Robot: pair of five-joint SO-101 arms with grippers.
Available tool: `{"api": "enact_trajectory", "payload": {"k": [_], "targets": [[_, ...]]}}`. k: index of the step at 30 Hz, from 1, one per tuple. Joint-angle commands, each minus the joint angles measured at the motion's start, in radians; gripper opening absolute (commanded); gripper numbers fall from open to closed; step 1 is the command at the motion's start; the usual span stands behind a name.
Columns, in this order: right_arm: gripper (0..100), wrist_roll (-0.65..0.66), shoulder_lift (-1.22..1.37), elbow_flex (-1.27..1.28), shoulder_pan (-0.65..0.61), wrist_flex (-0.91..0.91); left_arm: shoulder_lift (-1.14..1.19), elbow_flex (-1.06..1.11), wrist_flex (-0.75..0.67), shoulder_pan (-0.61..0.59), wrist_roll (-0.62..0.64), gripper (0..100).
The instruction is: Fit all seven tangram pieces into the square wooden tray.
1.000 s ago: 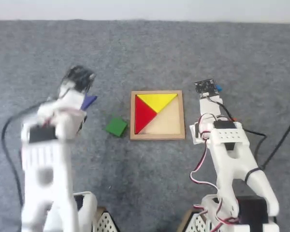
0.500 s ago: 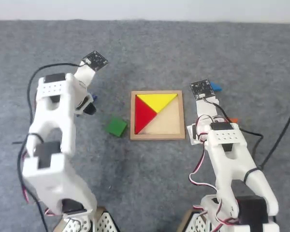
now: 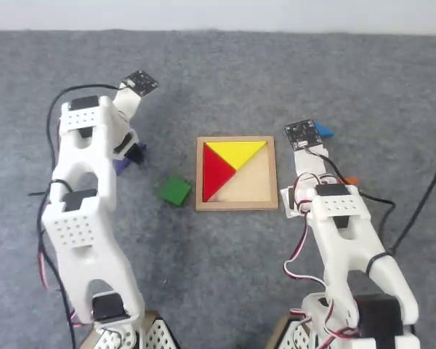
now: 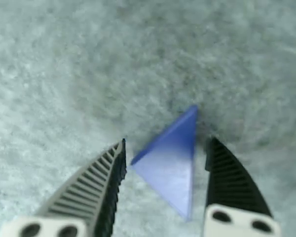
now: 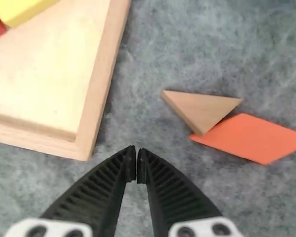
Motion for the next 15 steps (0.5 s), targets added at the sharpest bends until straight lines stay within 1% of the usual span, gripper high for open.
{"api": "enact_trajectory", "payload": {"k": [1, 3, 11, 15], "targets": [[1.9, -0.005, -0.054, -0.009, -0.004, -0.018, 0.02, -0.074, 0.031, -0.04, -0.071, 25], [1.9, -0.005, -0.054, -0.009, -0.005, -0.018, 0.032, -0.074, 0.043, -0.046, -0.094, 25], [1.9, -0.005, -0.054, -0.009, -0.005, -0.018, 0.041, -0.074, 0.046, -0.054, -0.094, 25], [1.9, -0.005, -0.054, -0.009, -0.005, -0.018, 0.043, -0.071, 0.051, -0.08, -0.092, 25]]}}
